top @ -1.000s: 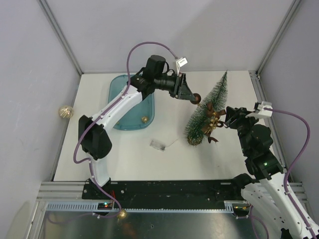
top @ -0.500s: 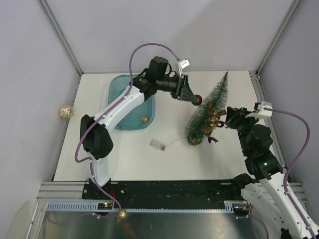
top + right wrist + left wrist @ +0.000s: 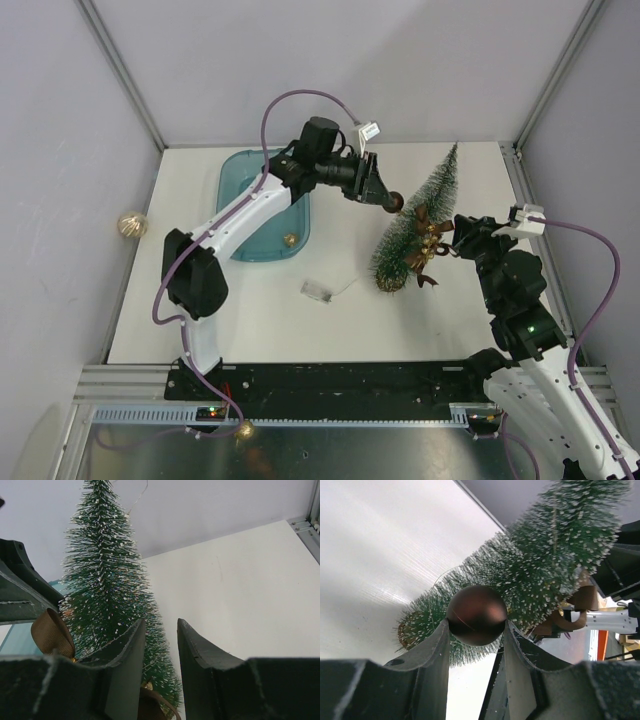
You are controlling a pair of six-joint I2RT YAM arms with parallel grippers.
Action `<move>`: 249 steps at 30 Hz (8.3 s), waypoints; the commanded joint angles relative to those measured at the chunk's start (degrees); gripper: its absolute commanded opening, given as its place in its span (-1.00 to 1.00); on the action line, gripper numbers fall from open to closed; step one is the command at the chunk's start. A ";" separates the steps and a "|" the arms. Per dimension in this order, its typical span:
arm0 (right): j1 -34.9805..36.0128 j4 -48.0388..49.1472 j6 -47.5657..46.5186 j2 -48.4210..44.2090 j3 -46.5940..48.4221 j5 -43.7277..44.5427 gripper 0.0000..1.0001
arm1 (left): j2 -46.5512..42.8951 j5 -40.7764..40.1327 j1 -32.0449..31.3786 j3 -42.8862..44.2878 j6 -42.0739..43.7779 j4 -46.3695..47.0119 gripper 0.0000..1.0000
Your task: Decorate the small christmas tree
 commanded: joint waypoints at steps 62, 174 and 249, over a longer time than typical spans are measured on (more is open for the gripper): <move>-0.39 6.46 0.00 1.31 -0.32 -3.08 -0.37 | -1.20 -3.91 0.38 2.13 -6.12 3.09 -0.58; -0.44 8.81 0.64 1.80 -1.20 -3.24 -0.51 | -7.08 -5.45 0.30 -4.52 -2.68 -2.21 -0.57; -0.33 8.07 0.47 0.29 -1.24 -3.54 -0.55 | -8.79 -7.27 1.00 -9.74 1.65 -2.95 0.89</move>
